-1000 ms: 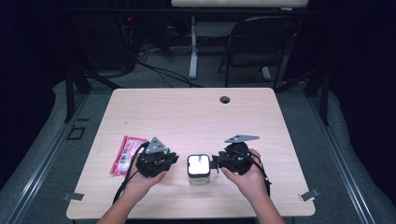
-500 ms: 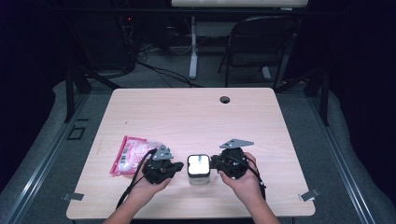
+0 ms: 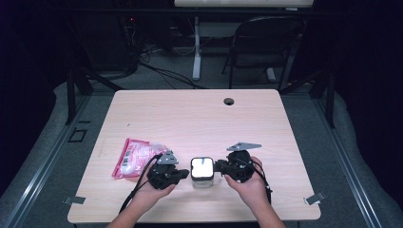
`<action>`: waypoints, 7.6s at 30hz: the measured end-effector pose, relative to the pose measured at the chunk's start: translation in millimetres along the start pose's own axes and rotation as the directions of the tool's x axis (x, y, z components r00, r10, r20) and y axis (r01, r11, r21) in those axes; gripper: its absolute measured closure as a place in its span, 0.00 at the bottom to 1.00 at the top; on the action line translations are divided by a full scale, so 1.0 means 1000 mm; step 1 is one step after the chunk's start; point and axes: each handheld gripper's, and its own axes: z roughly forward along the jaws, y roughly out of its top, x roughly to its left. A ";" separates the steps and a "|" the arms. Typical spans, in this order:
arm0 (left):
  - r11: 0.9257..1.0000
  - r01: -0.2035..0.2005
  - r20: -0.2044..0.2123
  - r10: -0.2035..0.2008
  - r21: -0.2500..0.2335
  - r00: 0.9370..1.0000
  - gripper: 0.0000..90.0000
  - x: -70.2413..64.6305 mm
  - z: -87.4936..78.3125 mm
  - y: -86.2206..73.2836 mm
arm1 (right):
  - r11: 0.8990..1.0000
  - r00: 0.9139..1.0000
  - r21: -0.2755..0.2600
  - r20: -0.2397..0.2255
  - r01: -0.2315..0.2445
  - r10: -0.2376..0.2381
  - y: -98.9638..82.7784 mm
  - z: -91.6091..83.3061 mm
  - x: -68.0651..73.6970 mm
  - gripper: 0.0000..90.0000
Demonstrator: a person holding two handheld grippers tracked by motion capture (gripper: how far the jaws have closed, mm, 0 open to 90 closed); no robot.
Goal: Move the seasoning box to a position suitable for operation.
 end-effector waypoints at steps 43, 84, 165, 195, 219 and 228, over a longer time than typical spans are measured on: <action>0.996 0.007 0.056 -0.002 -0.088 0.998 0.94 -0.005 -0.010 0.014 | 0.997 0.999 -0.060 -0.025 -0.045 0.044 -0.010 0.000 -0.002 0.82; 0.999 -0.006 0.017 0.007 -0.054 1.000 0.56 -0.008 0.007 0.018 | 0.976 0.976 -0.010 0.015 0.219 -0.218 -0.019 -0.001 0.037 0.49; 0.997 0.027 0.009 -0.027 -0.068 1.000 0.57 -0.005 -0.001 0.009 | 0.994 0.996 -0.062 -0.004 0.085 -0.085 -0.017 0.002 0.006 0.85; 0.974 0.062 -0.161 -0.099 -0.218 0.982 0.49 0.027 -0.059 -0.009 | 0.992 0.992 -0.059 -0.049 0.111 -0.114 -0.010 0.005 -0.006 0.62; 0.977 0.128 -0.201 -0.161 -0.168 0.966 0.52 0.067 -0.067 -0.051 | 0.993 0.996 -0.075 0.009 0.094 -0.094 -0.007 -0.010 -0.023 0.58; 0.992 0.066 -0.190 -0.086 -0.112 0.978 0.44 0.055 -0.045 -0.053 | 0.993 0.996 -0.088 0.013 0.084 -0.083 -0.007 -0.009 -0.026 0.57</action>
